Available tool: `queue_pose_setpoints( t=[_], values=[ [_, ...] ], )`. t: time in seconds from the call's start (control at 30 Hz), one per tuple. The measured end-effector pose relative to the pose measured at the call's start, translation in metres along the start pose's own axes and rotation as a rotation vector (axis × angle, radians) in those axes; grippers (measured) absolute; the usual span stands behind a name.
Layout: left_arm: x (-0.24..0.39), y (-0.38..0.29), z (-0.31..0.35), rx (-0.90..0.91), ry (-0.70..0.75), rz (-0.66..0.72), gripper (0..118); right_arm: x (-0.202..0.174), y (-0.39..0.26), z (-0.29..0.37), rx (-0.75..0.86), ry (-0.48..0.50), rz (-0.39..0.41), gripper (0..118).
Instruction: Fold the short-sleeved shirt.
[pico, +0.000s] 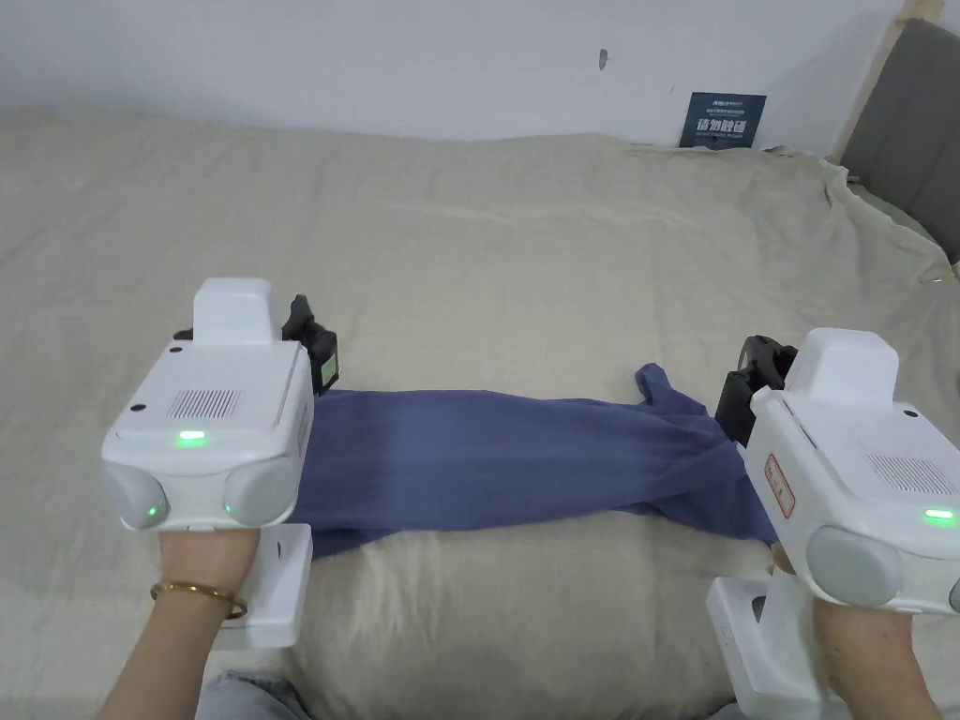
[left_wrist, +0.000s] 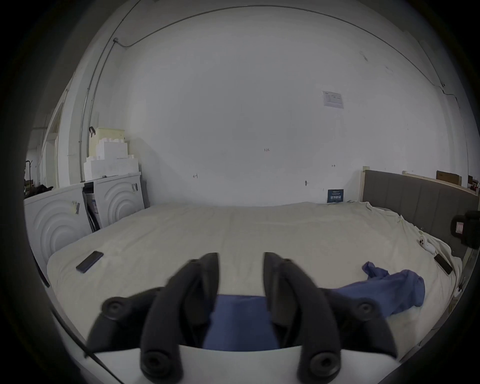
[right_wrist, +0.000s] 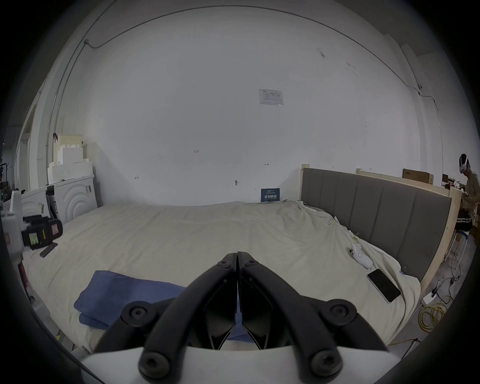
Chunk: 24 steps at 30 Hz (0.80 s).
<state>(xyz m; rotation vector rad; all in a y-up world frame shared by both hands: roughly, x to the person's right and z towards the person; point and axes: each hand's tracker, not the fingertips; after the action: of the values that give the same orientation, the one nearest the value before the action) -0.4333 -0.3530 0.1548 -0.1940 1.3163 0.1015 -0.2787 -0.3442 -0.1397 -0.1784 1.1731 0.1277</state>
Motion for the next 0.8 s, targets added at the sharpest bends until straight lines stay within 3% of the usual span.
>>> queue_pose_setpoints(
  t=[0.1, 0.8],
  values=[
    [-0.004, -0.011, 0.0, -0.017, 0.002, 0.011, 0, 0.002, -0.002, 0.0, -0.001, 0.001, -0.004, 0],
    [-0.004, -0.021, 0.014, -0.004, -0.029, 0.018, 0, 0.002, -0.015, 0.004, -0.015, 0.02, 0.011, 0]
  ],
)
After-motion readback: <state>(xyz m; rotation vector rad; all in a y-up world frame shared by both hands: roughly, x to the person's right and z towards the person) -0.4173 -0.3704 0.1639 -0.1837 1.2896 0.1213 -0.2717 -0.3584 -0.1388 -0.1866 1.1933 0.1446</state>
